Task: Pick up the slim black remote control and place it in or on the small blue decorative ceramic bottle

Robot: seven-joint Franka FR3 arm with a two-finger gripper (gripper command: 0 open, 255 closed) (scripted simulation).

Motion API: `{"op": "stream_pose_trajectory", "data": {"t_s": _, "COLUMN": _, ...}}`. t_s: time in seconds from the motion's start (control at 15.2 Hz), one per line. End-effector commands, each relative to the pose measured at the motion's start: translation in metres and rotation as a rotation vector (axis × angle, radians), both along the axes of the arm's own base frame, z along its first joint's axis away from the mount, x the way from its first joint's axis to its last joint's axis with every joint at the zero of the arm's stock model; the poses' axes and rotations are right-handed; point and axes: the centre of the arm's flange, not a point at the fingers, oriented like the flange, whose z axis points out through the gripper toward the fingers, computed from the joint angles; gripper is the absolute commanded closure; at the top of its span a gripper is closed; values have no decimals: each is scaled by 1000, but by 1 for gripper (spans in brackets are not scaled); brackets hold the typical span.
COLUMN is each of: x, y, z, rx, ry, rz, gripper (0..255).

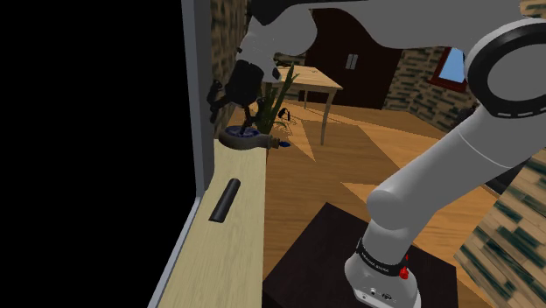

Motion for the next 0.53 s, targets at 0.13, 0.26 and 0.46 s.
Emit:
{"op": "stream_pose_trajectory", "data": {"t_s": 0.13, "x": 7, "y": 10, "z": -20, "rx": 8, "ry": 45, "rz": 14, "gripper": 255}}
{"op": "stream_pose_trajectory", "data": {"t_s": 0.26, "x": 7, "y": 10, "z": -20, "rx": 8, "ry": 45, "rz": 14, "gripper": 255}}
{"op": "stream_pose_trajectory", "data": {"t_s": 0.46, "x": 6, "y": 10, "z": -20, "rx": 8, "ry": 45, "rz": 14, "gripper": 255}}
